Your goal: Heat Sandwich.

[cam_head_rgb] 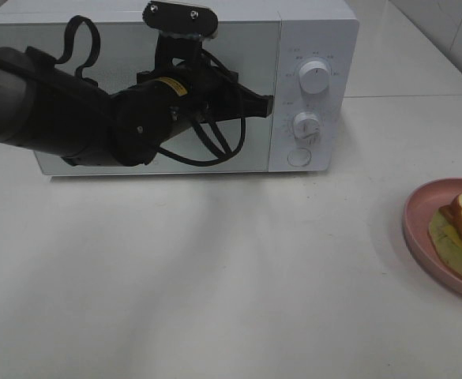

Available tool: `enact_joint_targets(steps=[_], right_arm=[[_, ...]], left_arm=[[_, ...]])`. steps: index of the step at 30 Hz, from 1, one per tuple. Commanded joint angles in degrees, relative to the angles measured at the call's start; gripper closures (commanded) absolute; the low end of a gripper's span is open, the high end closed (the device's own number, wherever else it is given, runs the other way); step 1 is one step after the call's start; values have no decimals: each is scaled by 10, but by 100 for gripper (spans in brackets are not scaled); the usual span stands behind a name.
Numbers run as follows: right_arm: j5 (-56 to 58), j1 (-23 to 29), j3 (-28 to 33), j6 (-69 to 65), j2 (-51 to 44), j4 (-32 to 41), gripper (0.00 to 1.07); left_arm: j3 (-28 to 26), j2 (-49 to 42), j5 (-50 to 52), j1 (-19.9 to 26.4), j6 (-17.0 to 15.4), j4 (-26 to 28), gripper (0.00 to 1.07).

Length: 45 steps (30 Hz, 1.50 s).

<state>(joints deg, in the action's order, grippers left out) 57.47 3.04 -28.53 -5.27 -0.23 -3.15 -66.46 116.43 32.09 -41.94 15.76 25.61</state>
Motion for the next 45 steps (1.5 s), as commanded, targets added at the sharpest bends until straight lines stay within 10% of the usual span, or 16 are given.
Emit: enact_joint_targets(steps=[1, 25, 29, 31, 34, 45], right_arm=[[-4, -3, 0, -1, -16, -1, 37], [-4, -3, 0, 0, -16, 0, 36], [-4, -3, 0, 0, -16, 0, 36], [-4, -3, 0, 0, -16, 0, 36], [-4, -3, 0, 0, -16, 0, 36], [-4, -3, 0, 0, -16, 0, 36]], left_arm=[[-9, -6, 47, 18, -1, 38, 107], [126, -118, -34, -72, 1, 38, 107], [126, -127, -150, -72, 1, 38, 81], [126, -132, -223, -67, -1, 38, 34], [126, -139, -264, -67, 1, 37, 10], [126, -213, -455, -64, -4, -72, 7]])
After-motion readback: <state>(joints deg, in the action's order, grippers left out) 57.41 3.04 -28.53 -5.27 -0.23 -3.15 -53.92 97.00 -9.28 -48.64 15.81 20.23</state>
